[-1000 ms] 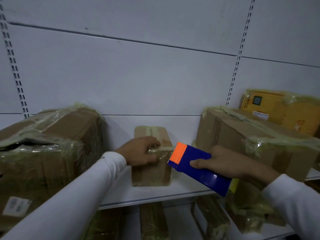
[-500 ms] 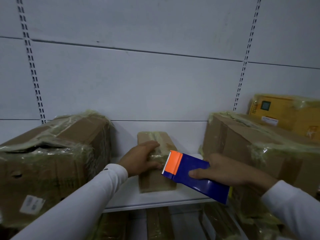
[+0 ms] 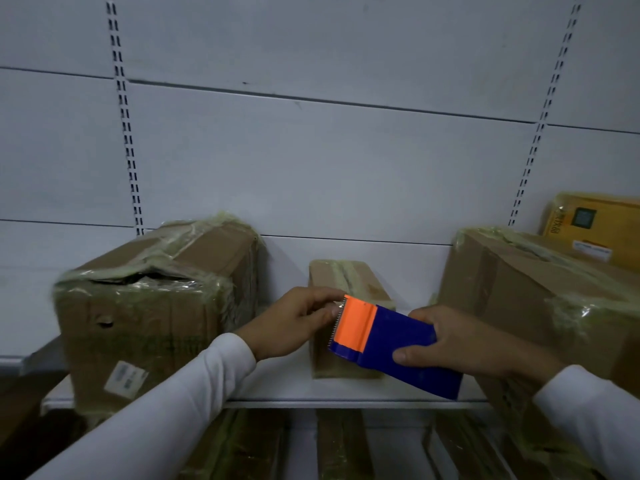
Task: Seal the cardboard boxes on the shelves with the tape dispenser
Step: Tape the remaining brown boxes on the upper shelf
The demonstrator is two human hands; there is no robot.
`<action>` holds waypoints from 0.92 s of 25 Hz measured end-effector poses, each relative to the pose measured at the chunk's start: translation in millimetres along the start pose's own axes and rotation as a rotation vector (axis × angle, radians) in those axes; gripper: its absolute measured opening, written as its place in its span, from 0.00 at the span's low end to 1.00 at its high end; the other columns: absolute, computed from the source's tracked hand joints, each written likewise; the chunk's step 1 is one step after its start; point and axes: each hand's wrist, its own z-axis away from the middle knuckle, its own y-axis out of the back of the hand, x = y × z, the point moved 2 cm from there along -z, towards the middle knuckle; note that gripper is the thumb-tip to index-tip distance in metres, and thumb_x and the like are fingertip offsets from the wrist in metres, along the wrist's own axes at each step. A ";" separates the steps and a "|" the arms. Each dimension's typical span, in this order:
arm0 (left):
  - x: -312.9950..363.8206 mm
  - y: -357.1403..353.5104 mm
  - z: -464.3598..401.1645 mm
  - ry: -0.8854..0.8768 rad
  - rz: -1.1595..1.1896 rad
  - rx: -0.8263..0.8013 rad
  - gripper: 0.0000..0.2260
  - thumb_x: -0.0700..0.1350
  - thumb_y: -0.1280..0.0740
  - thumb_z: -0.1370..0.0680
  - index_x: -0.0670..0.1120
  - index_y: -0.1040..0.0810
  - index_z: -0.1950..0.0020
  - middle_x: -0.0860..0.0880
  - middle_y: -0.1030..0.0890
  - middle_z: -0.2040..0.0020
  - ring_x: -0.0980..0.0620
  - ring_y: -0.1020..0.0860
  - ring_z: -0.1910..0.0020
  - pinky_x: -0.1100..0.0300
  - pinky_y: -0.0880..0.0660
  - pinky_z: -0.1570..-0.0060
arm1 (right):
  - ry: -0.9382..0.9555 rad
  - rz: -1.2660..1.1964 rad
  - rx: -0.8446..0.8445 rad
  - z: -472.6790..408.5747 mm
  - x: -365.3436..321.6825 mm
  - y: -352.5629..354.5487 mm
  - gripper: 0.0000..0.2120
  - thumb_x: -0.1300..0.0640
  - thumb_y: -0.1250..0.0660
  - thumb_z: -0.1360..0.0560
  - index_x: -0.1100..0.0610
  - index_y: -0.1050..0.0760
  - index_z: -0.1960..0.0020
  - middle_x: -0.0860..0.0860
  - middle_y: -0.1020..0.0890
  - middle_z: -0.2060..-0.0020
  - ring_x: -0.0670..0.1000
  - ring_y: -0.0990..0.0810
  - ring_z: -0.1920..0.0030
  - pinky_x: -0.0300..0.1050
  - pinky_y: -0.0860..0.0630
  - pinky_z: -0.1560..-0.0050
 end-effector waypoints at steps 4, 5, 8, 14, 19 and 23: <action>-3.8 -2.2 10.5 0.103 0.131 0.112 0.07 0.36 0.39 0.20 0.43 0.22 0.50 0.54 0.19 0.64 0.60 0.23 0.64 0.65 0.26 0.60 | 0.025 0.009 -0.041 -7.2 -0.5 -9.1 0.17 0.38 0.27 0.32 0.46 0.24 0.50 0.39 0.15 0.56 0.43 0.15 0.55 0.34 0.20 0.60; -4.3 -3.0 12.6 0.122 0.138 0.143 0.07 0.36 0.39 0.20 0.42 0.22 0.53 0.51 0.20 0.65 0.59 0.24 0.65 0.65 0.26 0.62 | 0.029 0.017 -0.048 -8.6 -0.9 -10.2 0.17 0.38 0.28 0.32 0.46 0.24 0.50 0.39 0.15 0.55 0.43 0.15 0.55 0.34 0.19 0.59; -4.5 -5.6 16.2 0.133 0.073 0.265 0.07 0.39 0.40 0.20 0.40 0.24 0.55 0.47 0.22 0.64 0.58 0.25 0.66 0.66 0.27 0.64 | 0.043 0.021 -0.078 -15.3 -3.3 -8.6 0.15 0.40 0.27 0.29 0.46 0.24 0.49 0.42 0.14 0.54 0.45 0.14 0.55 0.37 0.18 0.57; -15.1 11.7 19.5 0.175 0.044 0.471 0.07 0.40 0.38 0.20 0.42 0.23 0.57 0.48 0.22 0.66 0.55 0.24 0.68 0.62 0.25 0.64 | 0.005 0.128 -0.184 -19.5 -13.0 30.5 0.16 0.39 0.29 0.29 0.50 0.23 0.50 0.45 0.14 0.57 0.46 0.14 0.58 0.35 0.21 0.60; -31.3 8.4 13.5 0.273 0.026 0.564 0.08 0.41 0.38 0.20 0.43 0.23 0.58 0.51 0.22 0.68 0.59 0.26 0.71 0.65 0.26 0.68 | -0.123 0.234 -0.185 -16.7 -4.3 66.6 0.19 0.39 0.30 0.31 0.53 0.22 0.49 0.47 0.13 0.60 0.48 0.14 0.61 0.36 0.22 0.62; -40.6 -4.3 6.6 0.341 0.051 0.593 0.09 0.41 0.39 0.20 0.41 0.23 0.57 0.49 0.22 0.67 0.57 0.26 0.70 0.63 0.26 0.66 | -0.167 0.255 -0.170 -28.3 -2.6 69.7 0.14 0.42 0.30 0.28 0.52 0.22 0.53 0.43 0.15 0.66 0.43 0.16 0.67 0.34 0.25 0.66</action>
